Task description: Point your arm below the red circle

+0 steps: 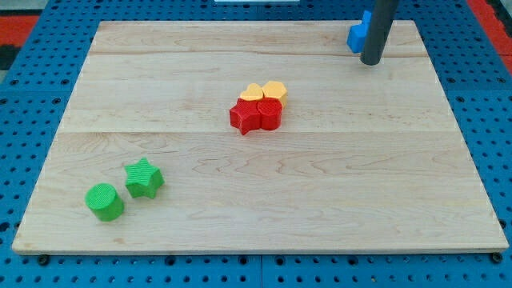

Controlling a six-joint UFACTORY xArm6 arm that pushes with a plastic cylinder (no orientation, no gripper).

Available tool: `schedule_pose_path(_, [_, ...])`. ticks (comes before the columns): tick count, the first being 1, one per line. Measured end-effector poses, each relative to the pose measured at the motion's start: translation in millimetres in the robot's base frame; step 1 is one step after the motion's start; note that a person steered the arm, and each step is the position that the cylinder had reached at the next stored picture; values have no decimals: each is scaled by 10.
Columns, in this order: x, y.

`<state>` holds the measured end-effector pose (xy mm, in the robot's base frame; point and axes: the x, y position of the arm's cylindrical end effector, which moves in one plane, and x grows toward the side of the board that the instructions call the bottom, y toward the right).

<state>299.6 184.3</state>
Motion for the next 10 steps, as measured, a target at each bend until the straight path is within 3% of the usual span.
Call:
schedule_pose_path(2, [885, -244])
schedule_pose_path(3, [889, -262])
schedule_pose_path(5, [1442, -691])
schedule_pose_path(9, [1430, -760])
schedule_pose_path(10, [1675, -860])
